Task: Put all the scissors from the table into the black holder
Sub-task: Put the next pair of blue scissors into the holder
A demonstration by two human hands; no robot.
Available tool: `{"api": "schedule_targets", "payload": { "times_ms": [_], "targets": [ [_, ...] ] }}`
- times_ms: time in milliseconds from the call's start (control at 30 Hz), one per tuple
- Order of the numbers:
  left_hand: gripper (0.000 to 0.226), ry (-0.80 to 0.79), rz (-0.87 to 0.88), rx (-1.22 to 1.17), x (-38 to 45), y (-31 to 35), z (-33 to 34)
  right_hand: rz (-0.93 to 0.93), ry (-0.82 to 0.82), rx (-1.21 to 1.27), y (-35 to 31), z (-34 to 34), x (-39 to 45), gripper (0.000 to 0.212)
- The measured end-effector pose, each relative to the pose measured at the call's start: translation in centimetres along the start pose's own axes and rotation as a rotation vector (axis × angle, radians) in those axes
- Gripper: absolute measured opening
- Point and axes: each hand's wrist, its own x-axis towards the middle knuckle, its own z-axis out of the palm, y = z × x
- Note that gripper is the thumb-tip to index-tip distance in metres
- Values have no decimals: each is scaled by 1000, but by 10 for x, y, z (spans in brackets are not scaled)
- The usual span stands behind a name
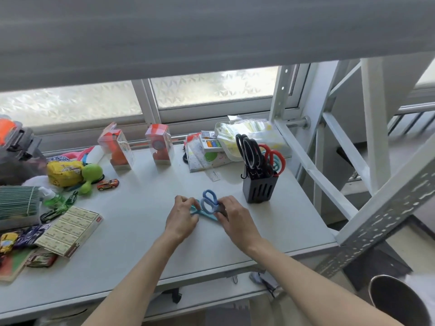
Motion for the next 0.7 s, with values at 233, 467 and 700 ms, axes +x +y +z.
{"api": "schedule_targets", "payload": {
  "times_ms": [233,467,700],
  "targets": [
    [43,51,19,-47,3,44,6,15,449,222,11,-74,-35,9],
    [87,6,179,-314,14,123,15,258,663,297,44,-140,-8,24],
    [81,-61,143,-537,28,157,19,397,489,392,63,-156,55,31]
  ]
}}
